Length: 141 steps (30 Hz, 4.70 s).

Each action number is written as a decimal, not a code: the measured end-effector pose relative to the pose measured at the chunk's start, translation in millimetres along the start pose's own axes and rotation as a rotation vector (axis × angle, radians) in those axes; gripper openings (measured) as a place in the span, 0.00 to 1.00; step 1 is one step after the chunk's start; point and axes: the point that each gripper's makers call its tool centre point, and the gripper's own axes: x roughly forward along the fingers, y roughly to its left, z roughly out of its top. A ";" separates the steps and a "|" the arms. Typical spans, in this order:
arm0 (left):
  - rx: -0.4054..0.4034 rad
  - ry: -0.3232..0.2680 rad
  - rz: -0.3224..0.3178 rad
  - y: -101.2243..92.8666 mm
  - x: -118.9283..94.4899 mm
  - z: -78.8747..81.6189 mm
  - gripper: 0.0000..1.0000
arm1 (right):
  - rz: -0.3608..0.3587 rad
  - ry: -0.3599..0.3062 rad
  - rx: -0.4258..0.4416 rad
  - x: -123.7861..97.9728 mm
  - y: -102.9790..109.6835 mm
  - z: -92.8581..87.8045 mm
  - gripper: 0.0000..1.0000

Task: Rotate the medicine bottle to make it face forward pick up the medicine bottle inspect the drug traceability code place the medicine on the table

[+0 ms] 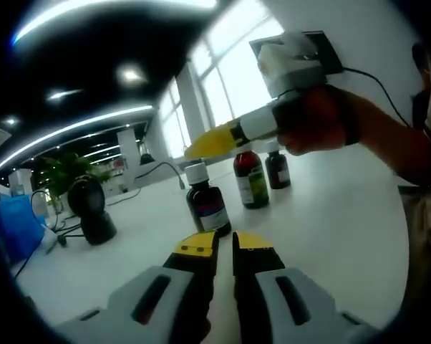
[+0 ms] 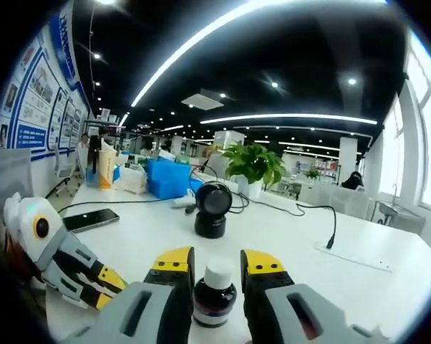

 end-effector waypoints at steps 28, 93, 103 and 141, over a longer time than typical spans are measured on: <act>-0.004 -0.004 -0.004 -0.5 -1.2 0.7 0.00 | -0.053 0.125 -0.015 23.4 -2.4 -27.9 0.19; 0.002 -0.004 -0.010 -0.9 0.6 -0.9 0.00 | -0.034 0.101 0.008 74.9 -11.4 14.7 0.15; 0.007 -0.005 -0.008 -1.1 0.0 -0.6 0.00 | -0.026 0.124 0.005 100.6 -12.0 11.8 0.15; -0.003 -0.013 -0.023 -3.9 0.5 1.1 0.00 | -0.057 0.091 0.004 170.2 -27.3 24.8 0.15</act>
